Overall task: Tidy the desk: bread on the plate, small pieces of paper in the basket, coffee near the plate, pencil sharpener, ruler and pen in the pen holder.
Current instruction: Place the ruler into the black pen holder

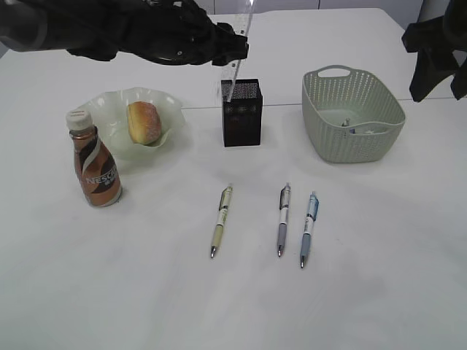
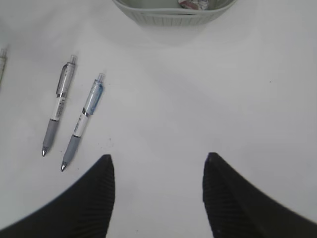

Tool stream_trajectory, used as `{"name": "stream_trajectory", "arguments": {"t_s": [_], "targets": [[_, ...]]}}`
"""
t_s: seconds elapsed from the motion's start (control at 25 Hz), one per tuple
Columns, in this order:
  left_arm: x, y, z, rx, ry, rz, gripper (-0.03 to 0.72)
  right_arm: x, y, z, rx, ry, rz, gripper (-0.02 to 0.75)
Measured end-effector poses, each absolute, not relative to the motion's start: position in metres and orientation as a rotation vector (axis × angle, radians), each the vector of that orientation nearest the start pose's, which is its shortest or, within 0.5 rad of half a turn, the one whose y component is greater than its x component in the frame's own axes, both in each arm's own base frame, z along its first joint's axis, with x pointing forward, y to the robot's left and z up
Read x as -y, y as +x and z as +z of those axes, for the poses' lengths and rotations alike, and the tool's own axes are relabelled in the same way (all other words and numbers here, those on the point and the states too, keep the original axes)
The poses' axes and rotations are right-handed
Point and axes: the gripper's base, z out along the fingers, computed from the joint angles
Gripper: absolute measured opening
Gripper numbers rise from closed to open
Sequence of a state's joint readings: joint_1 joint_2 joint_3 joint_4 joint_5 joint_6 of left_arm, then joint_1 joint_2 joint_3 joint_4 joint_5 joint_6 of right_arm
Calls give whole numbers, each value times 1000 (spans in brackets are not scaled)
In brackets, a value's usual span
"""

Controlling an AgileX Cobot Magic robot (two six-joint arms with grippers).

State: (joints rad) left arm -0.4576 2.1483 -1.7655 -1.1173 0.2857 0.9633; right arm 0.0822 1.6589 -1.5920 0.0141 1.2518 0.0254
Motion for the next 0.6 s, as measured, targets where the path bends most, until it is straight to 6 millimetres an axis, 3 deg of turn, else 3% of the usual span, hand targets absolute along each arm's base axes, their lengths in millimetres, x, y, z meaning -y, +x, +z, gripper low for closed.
{"name": "stream_trajectory", "arguments": {"t_s": [0.44, 0.6], "targets": [[250, 457, 260, -1830, 396, -363, 248, -29, 343, 342, -2802, -74, 46, 447], [259, 456, 247, -1830, 381, -321, 248, -29, 343, 342, -2802, -74, 46, 447]]}}
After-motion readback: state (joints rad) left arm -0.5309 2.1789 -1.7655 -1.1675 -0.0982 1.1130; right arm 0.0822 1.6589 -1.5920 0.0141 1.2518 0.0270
